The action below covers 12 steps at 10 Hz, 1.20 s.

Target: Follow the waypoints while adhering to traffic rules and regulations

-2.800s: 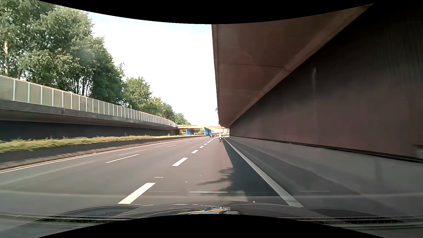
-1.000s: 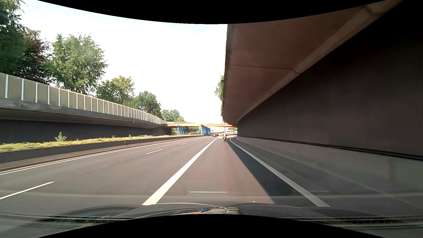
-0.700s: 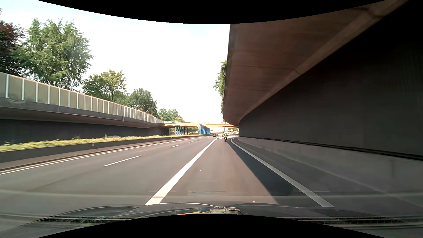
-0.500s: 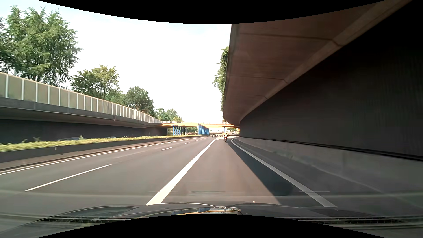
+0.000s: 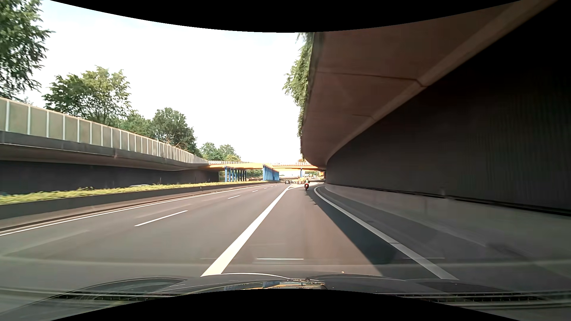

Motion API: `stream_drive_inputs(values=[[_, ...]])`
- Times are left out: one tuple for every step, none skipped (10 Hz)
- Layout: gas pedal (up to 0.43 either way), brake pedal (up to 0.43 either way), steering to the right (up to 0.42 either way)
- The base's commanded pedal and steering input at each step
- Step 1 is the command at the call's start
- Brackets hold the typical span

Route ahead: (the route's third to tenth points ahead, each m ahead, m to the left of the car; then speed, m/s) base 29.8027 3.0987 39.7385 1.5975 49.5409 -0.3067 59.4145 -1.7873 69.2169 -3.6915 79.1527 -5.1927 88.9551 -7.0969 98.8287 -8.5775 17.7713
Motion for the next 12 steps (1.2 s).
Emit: stream_drive_inputs(values=[[0.0, 0.098, 0.005], [0.0, 0.116, 0.005], [0.0, 0.128, 0.005], [0.0, 0.14, 0.006], [0.0, 0.152, 0.007], [0.0, 0.152, 0.009], [0.0, 0.146, 0.009], [0.0, 0.128, 0.009], [0.0, 0.104, 0.01], [0.0, 0.012, 0.01], [0.0, 0.0, 0.01], [0.0, 0.0, 0.011]])
